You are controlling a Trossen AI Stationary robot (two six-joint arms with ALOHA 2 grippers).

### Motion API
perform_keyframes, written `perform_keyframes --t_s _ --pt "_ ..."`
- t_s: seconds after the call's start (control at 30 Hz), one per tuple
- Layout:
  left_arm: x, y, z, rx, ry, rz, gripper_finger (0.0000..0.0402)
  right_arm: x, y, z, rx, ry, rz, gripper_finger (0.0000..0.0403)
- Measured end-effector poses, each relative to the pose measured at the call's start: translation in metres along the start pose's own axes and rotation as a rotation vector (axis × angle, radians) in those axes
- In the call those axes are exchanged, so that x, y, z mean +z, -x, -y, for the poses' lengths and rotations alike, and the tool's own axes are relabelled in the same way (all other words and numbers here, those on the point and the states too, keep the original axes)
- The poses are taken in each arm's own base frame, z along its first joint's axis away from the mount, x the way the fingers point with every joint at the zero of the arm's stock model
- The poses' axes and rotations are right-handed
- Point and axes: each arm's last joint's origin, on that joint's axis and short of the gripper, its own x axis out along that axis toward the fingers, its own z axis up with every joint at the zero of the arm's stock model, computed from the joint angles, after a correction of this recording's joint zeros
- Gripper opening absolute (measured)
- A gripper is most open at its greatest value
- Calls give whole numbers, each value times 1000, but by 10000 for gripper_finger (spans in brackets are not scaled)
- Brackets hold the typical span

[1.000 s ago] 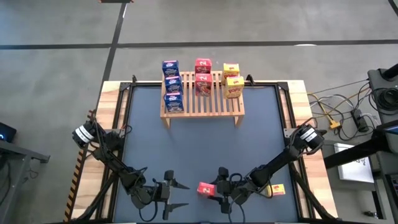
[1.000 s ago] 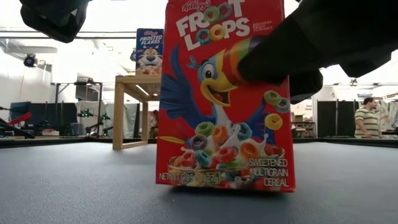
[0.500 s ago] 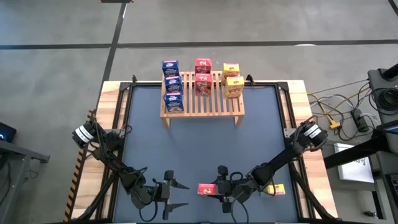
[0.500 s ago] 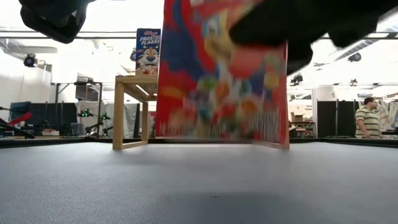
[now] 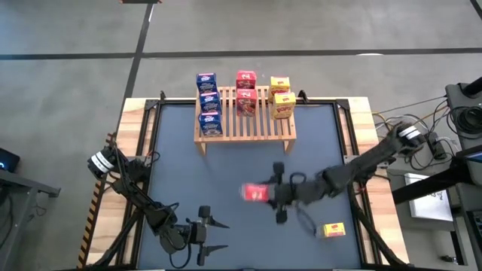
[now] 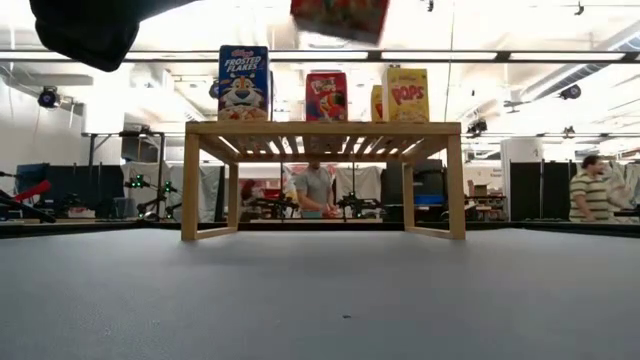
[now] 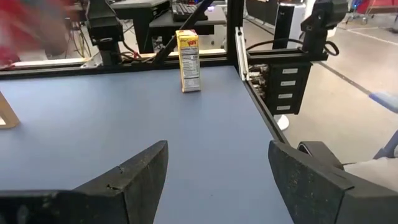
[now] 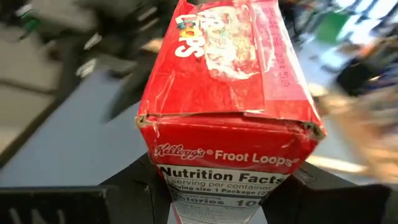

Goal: Stack cereal on shelf
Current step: Put the red cereal box on the shelf aligned with the other red cereal boxes

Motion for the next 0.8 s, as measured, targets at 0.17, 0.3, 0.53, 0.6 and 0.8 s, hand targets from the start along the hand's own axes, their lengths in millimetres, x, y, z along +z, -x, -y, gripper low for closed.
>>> perform_keyframes --t_s 0.17,0.3,0.53,0.6,0.8 --pt "-1 0 -1 1 -40 -2 261 27 30 67 -60 -14 107 171" --pt "-7 2 -4 5 -62 -16 261 31 43 119 -22 -63 185 168" --pt "-9 6 -8 1 -39 8 261 12 42 189 104 -135 206 167" --pt "-10 8 -10 -1 -35 18 261 5 38 200 105 -143 193 167" --pt "-7 15 -17 -9 -7 61 261 -9 25 216 50 -65 155 167"
